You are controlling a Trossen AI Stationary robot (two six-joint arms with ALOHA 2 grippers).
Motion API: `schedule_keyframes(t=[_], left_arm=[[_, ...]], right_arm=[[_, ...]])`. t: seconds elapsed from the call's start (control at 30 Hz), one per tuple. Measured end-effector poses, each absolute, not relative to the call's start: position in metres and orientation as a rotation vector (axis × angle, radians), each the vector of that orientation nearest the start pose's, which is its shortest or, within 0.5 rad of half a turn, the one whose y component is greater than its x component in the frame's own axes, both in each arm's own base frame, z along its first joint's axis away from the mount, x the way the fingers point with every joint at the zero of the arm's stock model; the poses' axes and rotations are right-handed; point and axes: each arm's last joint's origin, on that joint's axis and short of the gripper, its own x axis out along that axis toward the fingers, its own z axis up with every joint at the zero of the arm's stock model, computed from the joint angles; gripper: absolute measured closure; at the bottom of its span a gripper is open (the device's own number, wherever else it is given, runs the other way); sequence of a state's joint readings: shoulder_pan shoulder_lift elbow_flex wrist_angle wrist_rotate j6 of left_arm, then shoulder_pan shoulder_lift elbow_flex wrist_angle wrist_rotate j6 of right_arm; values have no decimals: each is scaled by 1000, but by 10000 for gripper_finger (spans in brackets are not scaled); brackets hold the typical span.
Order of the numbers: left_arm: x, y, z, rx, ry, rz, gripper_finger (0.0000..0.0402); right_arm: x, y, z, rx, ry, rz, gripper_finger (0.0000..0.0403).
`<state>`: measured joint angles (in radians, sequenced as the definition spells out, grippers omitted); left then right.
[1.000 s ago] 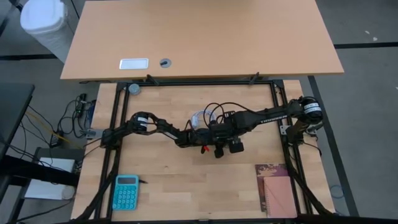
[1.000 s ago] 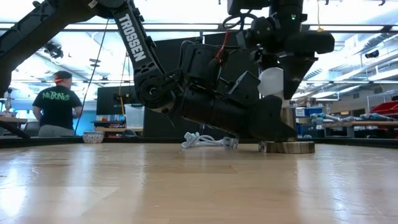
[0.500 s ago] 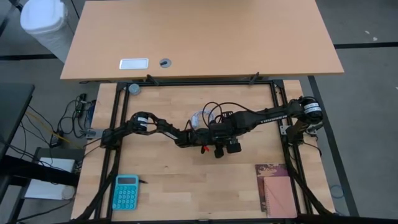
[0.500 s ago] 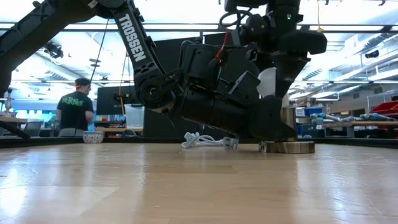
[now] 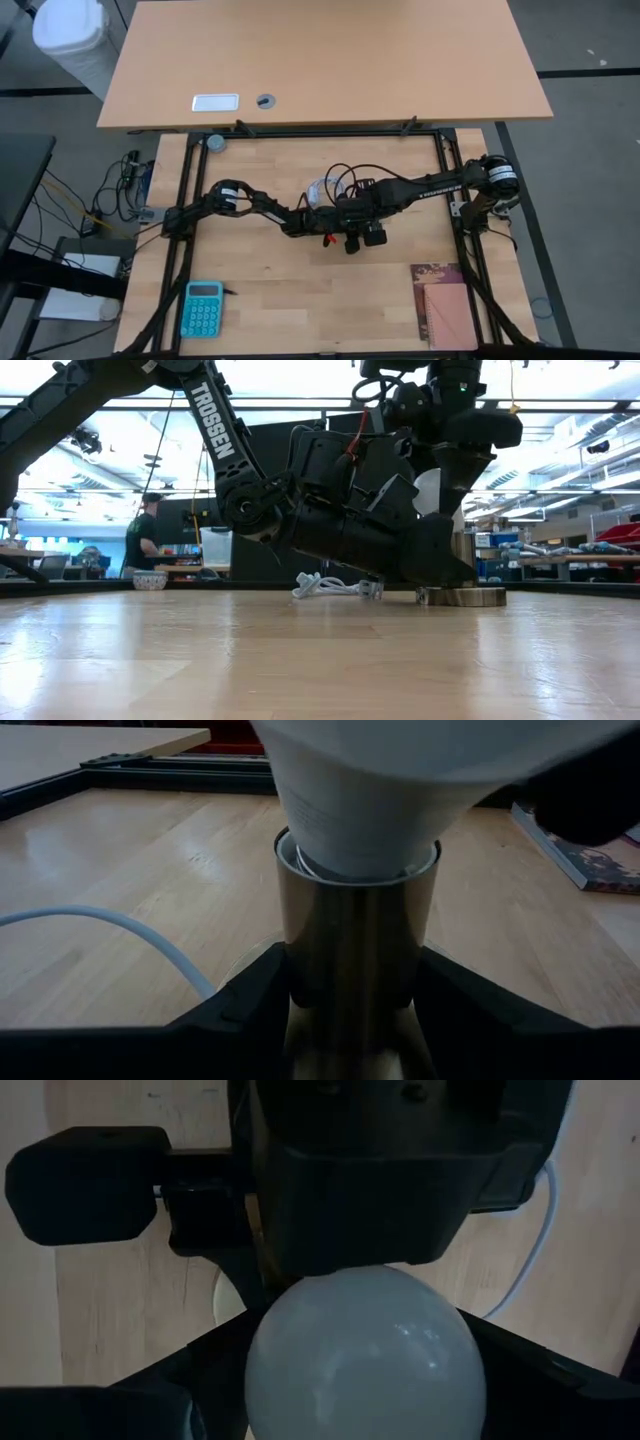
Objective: Screw lightbulb
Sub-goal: Insert the white lightbulb into the lamp socket
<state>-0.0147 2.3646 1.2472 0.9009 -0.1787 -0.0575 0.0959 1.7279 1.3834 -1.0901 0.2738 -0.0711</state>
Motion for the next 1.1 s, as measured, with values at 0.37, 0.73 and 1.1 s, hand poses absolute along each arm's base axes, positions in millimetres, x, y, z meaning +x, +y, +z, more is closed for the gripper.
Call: schedule_keyframes(t=[0.37,0.73,1.1], left_arm=[[463,-2,74,-36,212,170,208],[463,-2,74,-36,212,170,208],[463,-2,73,-36,216,170,208]], right_arm=[[322,19,243,-296,1448,-95,111],[313,15,256,-232,1431,-120,112],[306,15,245,-210,1471,-137,112]])
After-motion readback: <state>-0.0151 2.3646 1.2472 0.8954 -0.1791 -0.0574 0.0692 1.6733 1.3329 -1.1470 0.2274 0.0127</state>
